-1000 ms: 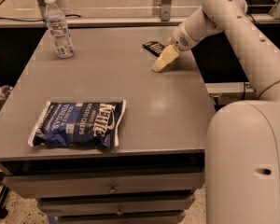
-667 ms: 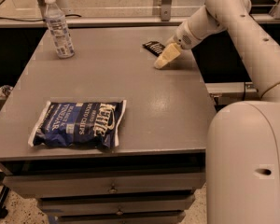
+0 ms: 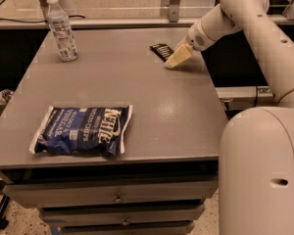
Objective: Pick rxbar chocolate
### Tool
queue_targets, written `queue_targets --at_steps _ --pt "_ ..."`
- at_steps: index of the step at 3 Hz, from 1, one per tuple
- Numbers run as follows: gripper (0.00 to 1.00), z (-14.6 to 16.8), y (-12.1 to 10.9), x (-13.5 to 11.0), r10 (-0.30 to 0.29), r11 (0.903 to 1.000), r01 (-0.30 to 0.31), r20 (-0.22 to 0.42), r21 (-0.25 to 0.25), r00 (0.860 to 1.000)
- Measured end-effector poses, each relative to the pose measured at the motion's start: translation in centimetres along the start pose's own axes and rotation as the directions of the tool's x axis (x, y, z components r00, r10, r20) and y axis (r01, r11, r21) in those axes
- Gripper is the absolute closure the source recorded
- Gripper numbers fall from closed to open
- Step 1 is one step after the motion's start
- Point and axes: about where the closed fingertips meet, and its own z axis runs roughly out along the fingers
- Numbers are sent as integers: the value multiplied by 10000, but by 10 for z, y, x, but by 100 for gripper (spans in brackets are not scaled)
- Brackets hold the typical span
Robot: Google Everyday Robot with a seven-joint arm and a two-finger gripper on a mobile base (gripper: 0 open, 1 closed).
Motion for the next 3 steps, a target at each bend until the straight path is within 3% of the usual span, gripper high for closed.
queue_targets --at_steps 1,3 --pt "100 -2 0 -2 0 10000 0 0 0 10000" --pt "100 -3 0 -3 -1 10000 1 3 0 10000"
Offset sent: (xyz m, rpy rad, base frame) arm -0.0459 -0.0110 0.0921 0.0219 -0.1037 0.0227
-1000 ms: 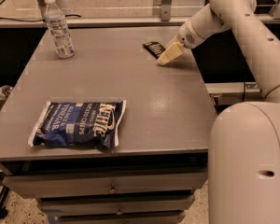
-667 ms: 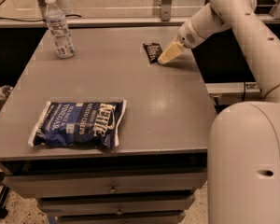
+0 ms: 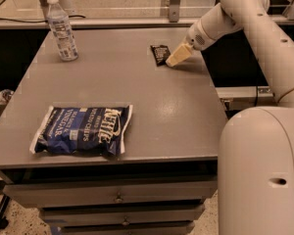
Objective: Pick rxbar chocolate
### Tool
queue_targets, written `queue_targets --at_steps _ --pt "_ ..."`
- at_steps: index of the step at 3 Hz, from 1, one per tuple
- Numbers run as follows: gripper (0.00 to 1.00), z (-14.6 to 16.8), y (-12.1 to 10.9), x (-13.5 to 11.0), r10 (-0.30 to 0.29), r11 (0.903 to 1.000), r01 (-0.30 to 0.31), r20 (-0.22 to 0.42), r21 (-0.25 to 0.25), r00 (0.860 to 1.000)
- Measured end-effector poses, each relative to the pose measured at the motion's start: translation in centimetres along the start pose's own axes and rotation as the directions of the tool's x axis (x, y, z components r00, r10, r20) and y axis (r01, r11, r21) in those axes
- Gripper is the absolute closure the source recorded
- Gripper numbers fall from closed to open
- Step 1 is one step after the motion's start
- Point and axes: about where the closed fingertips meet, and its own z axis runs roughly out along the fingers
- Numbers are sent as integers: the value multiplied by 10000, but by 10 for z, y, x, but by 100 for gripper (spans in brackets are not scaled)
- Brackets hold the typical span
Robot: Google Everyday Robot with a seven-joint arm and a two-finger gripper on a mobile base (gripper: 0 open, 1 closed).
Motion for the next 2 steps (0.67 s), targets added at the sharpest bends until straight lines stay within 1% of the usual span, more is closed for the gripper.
queue_targets --at_steps 2 --pt "100 0 0 0 -1 10000 1 1 0 10000"
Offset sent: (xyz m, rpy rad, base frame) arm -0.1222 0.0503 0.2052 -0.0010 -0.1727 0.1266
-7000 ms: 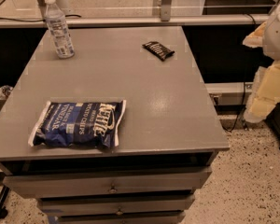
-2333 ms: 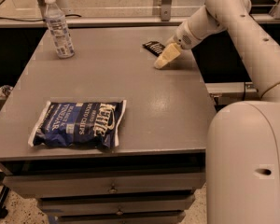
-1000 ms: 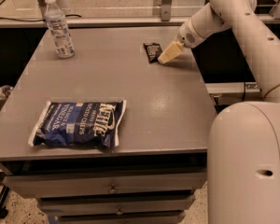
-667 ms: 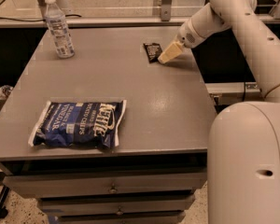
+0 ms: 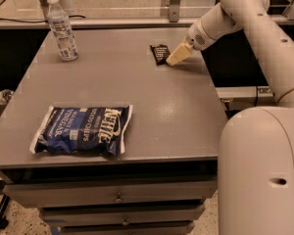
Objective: Pick rxbar chocolate
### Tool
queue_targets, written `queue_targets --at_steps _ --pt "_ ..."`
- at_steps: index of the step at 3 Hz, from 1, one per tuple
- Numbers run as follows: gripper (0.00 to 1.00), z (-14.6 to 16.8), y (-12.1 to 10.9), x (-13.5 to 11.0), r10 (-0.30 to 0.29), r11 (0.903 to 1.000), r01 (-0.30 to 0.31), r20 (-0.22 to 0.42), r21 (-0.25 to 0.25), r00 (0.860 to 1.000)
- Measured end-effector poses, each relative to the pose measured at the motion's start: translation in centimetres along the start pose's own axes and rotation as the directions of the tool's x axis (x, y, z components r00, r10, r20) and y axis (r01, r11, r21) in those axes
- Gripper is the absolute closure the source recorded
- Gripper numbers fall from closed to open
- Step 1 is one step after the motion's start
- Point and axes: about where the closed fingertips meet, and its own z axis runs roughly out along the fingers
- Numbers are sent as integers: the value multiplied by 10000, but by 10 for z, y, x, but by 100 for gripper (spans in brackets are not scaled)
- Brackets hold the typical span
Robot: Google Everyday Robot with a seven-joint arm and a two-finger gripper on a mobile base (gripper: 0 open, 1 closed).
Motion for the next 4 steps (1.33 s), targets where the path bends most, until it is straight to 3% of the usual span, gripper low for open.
queue_targets --at_steps 3,4 --pt "100 0 0 0 -2 10000 2 0 1 10000" --pt "82 0 0 0 -2 10000 2 0 -1 10000"
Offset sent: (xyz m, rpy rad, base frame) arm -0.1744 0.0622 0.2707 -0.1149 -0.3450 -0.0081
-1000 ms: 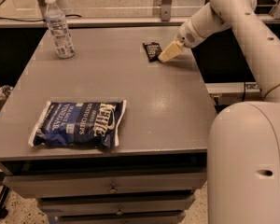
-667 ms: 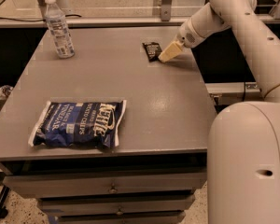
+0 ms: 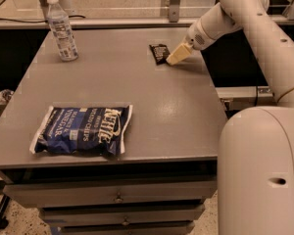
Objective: Pick rxbar chocolate
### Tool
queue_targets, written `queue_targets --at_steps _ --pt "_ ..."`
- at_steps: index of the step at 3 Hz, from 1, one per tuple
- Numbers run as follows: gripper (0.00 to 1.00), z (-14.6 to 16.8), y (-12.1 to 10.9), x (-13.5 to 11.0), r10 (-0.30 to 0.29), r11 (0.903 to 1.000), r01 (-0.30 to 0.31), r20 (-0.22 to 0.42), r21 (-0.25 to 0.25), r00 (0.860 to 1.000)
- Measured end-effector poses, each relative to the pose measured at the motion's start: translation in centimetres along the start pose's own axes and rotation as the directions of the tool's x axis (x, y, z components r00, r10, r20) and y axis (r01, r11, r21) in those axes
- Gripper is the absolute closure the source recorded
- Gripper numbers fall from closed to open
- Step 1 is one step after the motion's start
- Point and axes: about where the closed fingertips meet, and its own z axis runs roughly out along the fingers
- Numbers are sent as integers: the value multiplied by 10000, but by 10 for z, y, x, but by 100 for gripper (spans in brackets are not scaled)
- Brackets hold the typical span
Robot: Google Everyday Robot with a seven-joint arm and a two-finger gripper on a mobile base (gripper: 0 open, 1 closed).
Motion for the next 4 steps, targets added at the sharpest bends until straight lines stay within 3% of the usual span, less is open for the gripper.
queue_targets --at_steps 3,4 --pt "12 0 0 -1 0 10000 0 -2 -6 10000" --pt "0 0 0 -1 1 10000 -1 -2 -6 10000"
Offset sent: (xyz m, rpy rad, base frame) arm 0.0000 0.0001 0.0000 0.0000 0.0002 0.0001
